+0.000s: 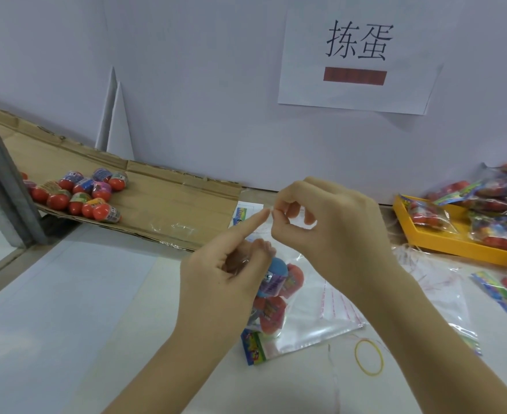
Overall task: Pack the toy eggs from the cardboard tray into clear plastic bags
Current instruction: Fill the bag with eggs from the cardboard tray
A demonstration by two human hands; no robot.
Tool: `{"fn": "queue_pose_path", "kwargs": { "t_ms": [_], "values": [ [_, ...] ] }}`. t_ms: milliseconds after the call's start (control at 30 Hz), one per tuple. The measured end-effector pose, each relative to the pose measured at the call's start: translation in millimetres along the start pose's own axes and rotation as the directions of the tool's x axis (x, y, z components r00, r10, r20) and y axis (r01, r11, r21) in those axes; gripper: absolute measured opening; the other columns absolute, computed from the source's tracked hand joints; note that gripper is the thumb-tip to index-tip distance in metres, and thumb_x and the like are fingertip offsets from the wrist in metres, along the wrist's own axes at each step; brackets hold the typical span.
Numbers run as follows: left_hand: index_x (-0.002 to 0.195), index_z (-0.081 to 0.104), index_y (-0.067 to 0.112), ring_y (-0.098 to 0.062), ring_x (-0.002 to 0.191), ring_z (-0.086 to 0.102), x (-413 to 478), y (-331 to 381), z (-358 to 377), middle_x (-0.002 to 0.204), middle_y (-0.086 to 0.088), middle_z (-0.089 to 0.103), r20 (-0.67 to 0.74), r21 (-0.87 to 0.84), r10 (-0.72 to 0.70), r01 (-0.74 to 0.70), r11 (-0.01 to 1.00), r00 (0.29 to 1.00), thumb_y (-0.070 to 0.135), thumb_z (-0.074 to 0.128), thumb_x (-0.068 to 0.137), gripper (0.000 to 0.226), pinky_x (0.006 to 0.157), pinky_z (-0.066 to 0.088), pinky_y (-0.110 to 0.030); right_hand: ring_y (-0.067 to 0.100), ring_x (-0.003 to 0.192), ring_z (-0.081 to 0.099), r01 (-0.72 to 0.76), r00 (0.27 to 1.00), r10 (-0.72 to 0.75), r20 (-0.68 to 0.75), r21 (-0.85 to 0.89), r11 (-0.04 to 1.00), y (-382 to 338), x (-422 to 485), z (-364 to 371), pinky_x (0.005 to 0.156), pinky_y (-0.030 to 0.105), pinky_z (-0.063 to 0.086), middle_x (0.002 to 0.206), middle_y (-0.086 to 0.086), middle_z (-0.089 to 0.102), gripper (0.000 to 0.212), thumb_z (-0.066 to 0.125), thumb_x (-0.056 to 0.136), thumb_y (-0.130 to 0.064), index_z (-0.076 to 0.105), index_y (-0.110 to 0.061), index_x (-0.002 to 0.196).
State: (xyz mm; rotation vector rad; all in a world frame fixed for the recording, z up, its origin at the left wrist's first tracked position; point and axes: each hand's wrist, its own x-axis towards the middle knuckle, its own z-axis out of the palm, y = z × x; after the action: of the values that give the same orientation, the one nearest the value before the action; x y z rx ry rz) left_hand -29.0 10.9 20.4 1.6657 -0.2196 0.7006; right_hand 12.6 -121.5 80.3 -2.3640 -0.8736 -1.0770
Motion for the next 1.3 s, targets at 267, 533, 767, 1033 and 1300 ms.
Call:
{"fn": "queue_pose_path", "kwargs": {
  "t_ms": [267, 533, 767, 1033, 1300],
  "values": [
    [0.106, 0.067, 0.029, -0.011, 0.070, 0.073, 10, -2, -4, 0.071, 0.002, 0.075, -0.091, -0.303, -0.210, 0.174, 0.937, 0.973, 0.004, 0.066, 0.084, 0.033, 0.066, 0.058, -0.020, 0.008, 0.057, 0.054, -0.289, 0.929, 0.332, -0.165, 0.238, 0.927, 49, 8, -28, 0.057, 0.020, 0.045, 0.065, -0.019, 0.058, 0.014, 0.067, 0.079, -0.018, 0.061, -0.028, 0.071],
    [0.123, 0.059, 0.025, -0.011, 0.065, 0.072, 23, -9, -14, 0.068, -0.002, 0.074, -0.163, -0.427, -0.353, 0.256, 0.867, 0.921, -0.001, 0.063, 0.088, 0.044, 0.059, 0.056, -0.018, 0.010, 0.054, 0.055, -0.546, 0.813, 0.581, -0.029, 0.306, 0.780, 93, -8, -11, 0.056, 0.025, 0.044, 0.060, -0.009, 0.062, 0.018, 0.065, 0.082, -0.013, 0.062, -0.025, 0.069],
    [0.120, 0.063, 0.030, -0.010, 0.061, 0.071, 29, -16, -22, 0.067, 0.002, 0.074, -0.291, -0.415, -0.393, 0.255, 0.873, 0.872, 0.001, 0.064, 0.089, 0.041, 0.057, 0.057, -0.020, 0.012, 0.057, 0.058, -0.627, 0.742, 0.670, -0.009, 0.343, 0.699, 121, -23, 9, 0.056, 0.026, 0.048, 0.063, -0.004, 0.066, 0.009, 0.066, 0.081, -0.017, 0.067, -0.019, 0.072],
    [0.109, 0.066, 0.037, -0.015, 0.068, 0.069, 33, -24, -26, 0.072, 0.003, 0.073, -0.356, -0.380, -0.382, 0.241, 0.893, 0.853, 0.004, 0.067, 0.088, 0.040, 0.077, 0.061, -0.037, 0.016, 0.067, 0.066, -0.612, 0.201, 0.697, 0.688, -0.468, 0.638, 152, -37, -13, 0.048, 0.020, 0.048, 0.090, 0.000, 0.067, 0.026, 0.065, 0.088, -0.009, 0.067, -0.018, 0.112],
    [0.128, 0.060, 0.022, -0.011, 0.069, 0.072, 33, -15, -25, 0.074, 0.001, 0.076, -0.302, -0.461, -0.370, 0.205, 0.864, 0.879, 0.003, 0.065, 0.089, 0.044, 0.065, 0.059, -0.024, 0.018, 0.077, 0.061, -0.619, 0.718, 0.640, 0.273, -0.171, 0.767, 150, -17, -60, 0.066, 0.029, 0.052, 0.102, -0.002, 0.065, 0.038, 0.056, 0.093, -0.012, 0.057, -0.027, 0.128]
  ]
}}
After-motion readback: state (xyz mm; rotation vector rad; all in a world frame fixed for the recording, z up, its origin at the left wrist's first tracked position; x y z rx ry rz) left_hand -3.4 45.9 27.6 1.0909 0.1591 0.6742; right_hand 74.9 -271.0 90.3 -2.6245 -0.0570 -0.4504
